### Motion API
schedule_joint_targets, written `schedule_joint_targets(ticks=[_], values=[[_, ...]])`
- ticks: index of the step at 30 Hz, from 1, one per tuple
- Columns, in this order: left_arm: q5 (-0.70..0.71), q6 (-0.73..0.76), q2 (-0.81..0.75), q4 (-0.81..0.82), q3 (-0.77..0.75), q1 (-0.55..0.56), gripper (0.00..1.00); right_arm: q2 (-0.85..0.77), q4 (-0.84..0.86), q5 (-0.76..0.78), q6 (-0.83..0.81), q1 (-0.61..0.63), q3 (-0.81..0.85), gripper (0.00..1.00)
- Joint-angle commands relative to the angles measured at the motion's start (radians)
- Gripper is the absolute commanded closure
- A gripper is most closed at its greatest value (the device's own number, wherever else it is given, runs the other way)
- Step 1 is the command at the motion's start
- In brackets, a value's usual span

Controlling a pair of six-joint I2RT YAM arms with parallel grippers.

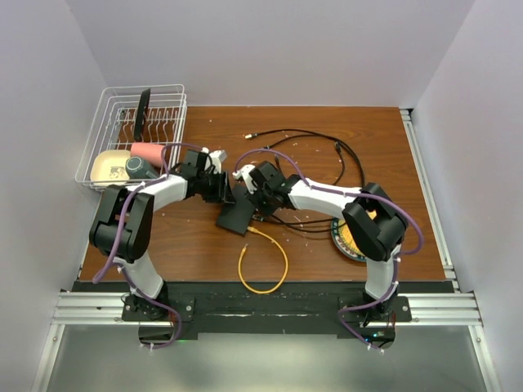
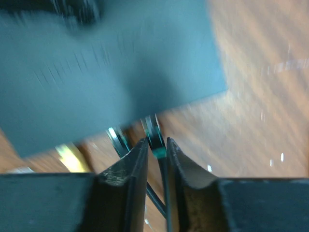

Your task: Insert the plug into the switch port

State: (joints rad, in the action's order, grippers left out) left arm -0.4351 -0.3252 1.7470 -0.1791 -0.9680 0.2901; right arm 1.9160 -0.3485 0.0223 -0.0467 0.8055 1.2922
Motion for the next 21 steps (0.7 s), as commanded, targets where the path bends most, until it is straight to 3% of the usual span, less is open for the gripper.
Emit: schedule_joint_targets(ticks=[1, 9, 13, 19, 21], values=[[-0.096, -0.081, -0.063, -0.100, 0.003, 0.006, 0.56, -0.115, 0.232, -0.061, 0.002, 0.009, 0.068, 0.71], [0.053, -0.109, -0.113, -0.143, -0.015, -0.006, 0.43, -0.247, 0.184, 0.033, 0.018, 0.011, -0.031, 0.40], [0.133, -0.115, -0.185, -0.149, -0.031, -0.008, 0.25, -0.293, 0.168, 0.097, 0.068, -0.009, -0.001, 0.23], [0.220, -0.103, -0.317, -0.164, -0.055, -0.008, 0.00, -0.313, 0.121, 0.028, 0.168, -0.133, 0.096, 0.13], [0.216, -0.098, -0.337, -0.161, -0.057, -0.008, 0.00, -0.307, 0.121, -0.047, 0.235, -0.196, 0.111, 0.12]])
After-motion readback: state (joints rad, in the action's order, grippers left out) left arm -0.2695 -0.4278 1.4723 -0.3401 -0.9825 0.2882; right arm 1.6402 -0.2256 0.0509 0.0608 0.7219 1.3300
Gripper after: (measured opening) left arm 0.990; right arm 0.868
